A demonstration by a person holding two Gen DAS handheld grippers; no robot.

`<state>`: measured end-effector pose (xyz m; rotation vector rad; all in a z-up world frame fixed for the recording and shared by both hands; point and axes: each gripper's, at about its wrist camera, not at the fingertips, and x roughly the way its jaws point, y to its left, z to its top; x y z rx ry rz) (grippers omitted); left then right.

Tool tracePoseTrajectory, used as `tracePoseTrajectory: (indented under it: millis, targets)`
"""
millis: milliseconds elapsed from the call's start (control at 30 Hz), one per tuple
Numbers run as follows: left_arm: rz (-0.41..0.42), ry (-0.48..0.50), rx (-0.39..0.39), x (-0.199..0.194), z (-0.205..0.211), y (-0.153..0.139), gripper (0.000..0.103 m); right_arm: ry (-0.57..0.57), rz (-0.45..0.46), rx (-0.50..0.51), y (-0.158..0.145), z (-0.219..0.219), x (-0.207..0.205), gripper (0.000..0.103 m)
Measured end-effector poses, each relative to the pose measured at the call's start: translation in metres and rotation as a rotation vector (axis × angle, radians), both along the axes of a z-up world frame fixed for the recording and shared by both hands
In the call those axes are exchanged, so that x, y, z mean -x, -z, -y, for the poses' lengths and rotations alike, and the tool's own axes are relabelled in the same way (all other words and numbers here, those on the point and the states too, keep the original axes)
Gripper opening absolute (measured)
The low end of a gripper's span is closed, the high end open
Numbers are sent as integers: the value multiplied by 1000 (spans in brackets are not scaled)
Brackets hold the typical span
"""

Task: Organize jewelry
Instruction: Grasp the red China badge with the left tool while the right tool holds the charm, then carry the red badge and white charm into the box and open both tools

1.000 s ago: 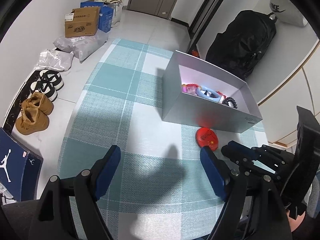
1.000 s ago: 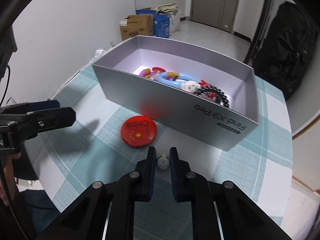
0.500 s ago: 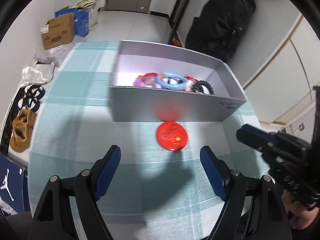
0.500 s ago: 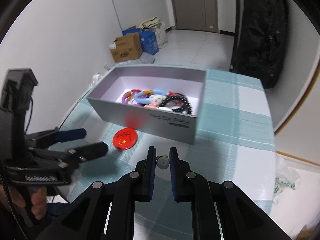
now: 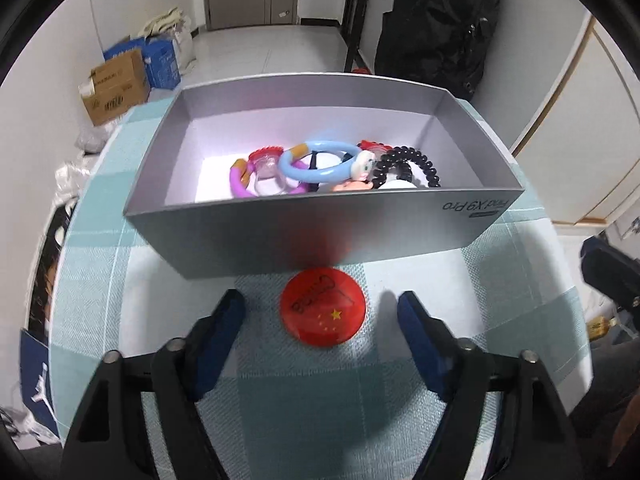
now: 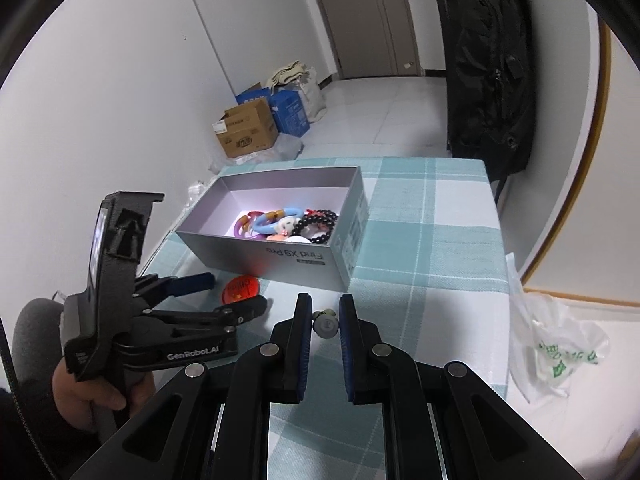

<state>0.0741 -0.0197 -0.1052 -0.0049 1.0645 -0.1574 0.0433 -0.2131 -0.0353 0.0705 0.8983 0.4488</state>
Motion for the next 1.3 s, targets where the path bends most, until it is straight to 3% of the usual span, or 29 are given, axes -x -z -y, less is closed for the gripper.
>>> tracePoseTrajectory:
  millis: [100, 200, 233, 500, 600, 900, 1033, 1300]
  targets:
    - [11, 23, 1, 1, 4, 0, 60, 11, 1, -13, -1, 7, 0, 13]
    - [24, 38, -13, 4, 4, -2, 39, 20, 2, -30, -3, 12, 0, 13]
    - [24, 45, -15, 3, 6, -2, 38, 22, 4, -34, -4, 12, 1, 13]
    - [4, 77, 58, 10, 4, -5, 38, 20, 17, -50, -6, 13, 2, 13]
    - [5, 71, 121, 16, -2, -12, 38, 12, 25, -58, -8, 9, 2, 13]
    - [191, 65, 253, 41, -19, -75, 38, -24, 21, -129, -16, -7, 0, 13]
    - [227, 17, 316, 35, -33, -85, 38, -32, 12, -162, -19, -17, -5, 13]
    - [214, -19, 353, 14, -41, -84, 38, -31, -35, -279, -20, -25, -25, 13]
